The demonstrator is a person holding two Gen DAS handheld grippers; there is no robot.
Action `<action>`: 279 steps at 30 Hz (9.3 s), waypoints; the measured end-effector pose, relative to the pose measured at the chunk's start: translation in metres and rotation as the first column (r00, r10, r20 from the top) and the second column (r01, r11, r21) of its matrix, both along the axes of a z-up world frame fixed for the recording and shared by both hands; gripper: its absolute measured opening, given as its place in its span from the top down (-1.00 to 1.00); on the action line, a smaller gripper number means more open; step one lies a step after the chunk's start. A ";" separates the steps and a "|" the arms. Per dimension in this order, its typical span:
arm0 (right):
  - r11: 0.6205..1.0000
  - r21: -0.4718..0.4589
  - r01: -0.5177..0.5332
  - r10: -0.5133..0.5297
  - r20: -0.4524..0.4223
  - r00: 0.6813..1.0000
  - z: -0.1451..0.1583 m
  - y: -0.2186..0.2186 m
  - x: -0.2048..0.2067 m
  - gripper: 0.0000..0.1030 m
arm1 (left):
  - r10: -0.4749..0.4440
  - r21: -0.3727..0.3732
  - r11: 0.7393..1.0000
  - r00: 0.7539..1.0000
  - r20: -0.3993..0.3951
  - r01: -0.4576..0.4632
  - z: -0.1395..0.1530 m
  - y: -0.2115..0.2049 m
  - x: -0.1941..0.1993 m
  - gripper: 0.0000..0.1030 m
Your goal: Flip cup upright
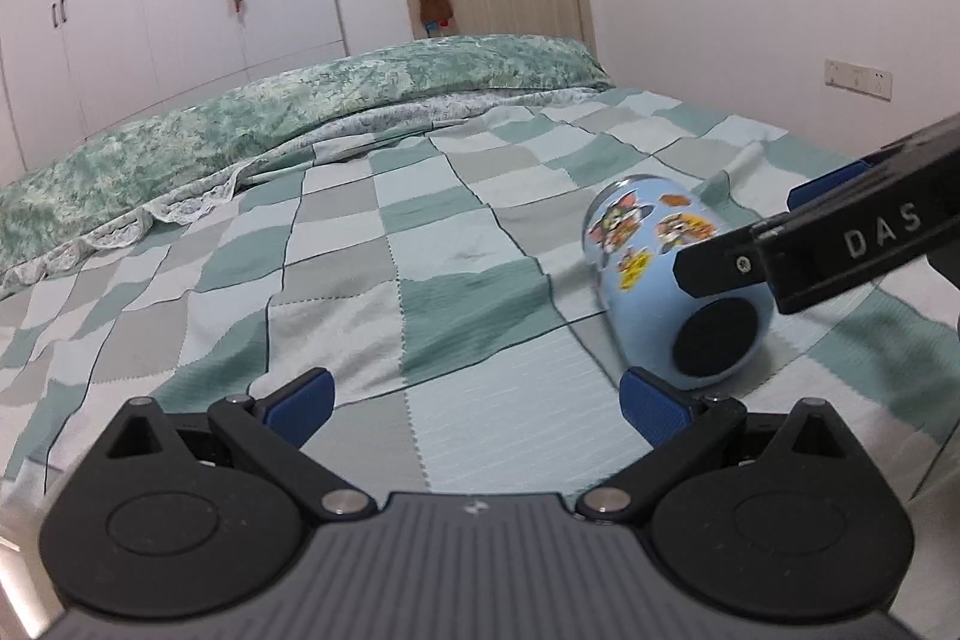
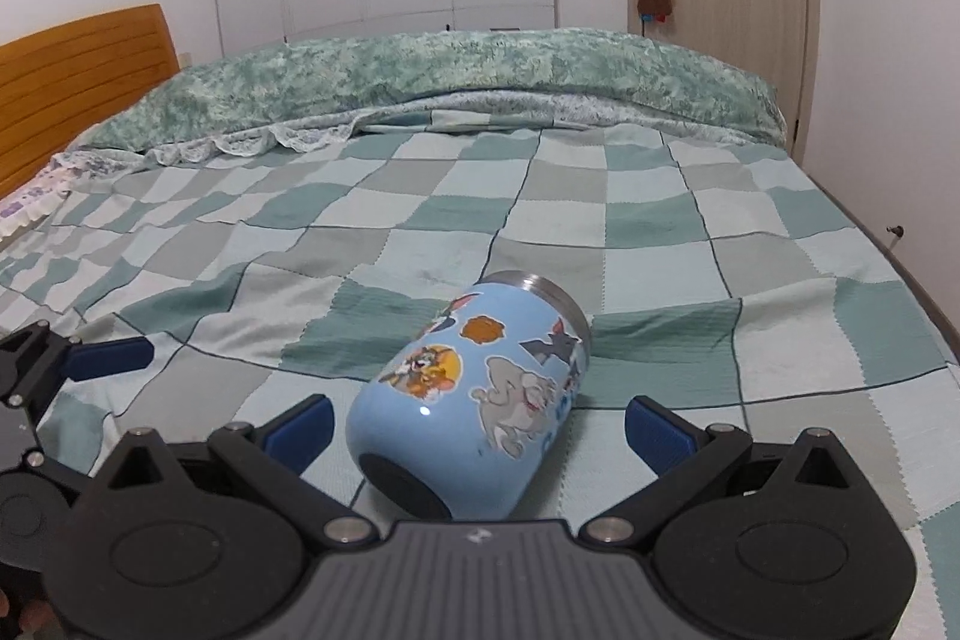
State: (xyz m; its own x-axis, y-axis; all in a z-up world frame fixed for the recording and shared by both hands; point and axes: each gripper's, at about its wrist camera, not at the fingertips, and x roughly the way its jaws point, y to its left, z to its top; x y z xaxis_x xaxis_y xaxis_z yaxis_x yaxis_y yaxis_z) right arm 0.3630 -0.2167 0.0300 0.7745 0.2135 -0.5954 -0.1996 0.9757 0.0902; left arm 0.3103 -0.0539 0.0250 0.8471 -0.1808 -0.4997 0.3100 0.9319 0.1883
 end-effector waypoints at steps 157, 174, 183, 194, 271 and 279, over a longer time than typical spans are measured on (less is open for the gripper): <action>0.983 0.185 -0.002 -0.029 0.162 0.986 -0.026 -0.052 -0.228 -1.00 | 0.191 -0.190 0.965 0.981 0.031 -0.182 0.045 -0.020 -0.147 -0.65; 0.984 0.177 -0.014 -0.016 0.165 0.986 -0.029 -0.046 -0.231 -1.00 | 0.186 -0.190 0.968 0.978 0.092 -0.166 0.021 -0.017 -0.152 -1.00; 0.985 0.157 -0.069 0.030 0.241 0.970 -0.013 -0.016 -0.270 -1.00 | 0.236 -0.232 0.952 0.961 0.143 -0.199 0.043 0.018 -0.212 -1.00; 0.995 0.041 -0.091 0.071 0.339 0.938 -0.035 0.037 -0.330 -1.00 | 0.298 -0.251 0.936 0.933 0.200 -0.245 0.023 0.059 -0.295 -1.00; 0.999 -0.001 -0.047 0.043 0.431 0.901 -0.053 0.044 -0.358 -1.00 | 0.351 -0.289 0.918 0.895 0.276 -0.271 -0.024 0.071 -0.332 -1.00; 0.999 -0.001 -0.047 0.043 0.431 0.901 -0.053 0.044 -0.358 -1.00 | 0.351 -0.289 0.918 0.895 0.276 -0.271 -0.024 0.071 -0.332 -1.00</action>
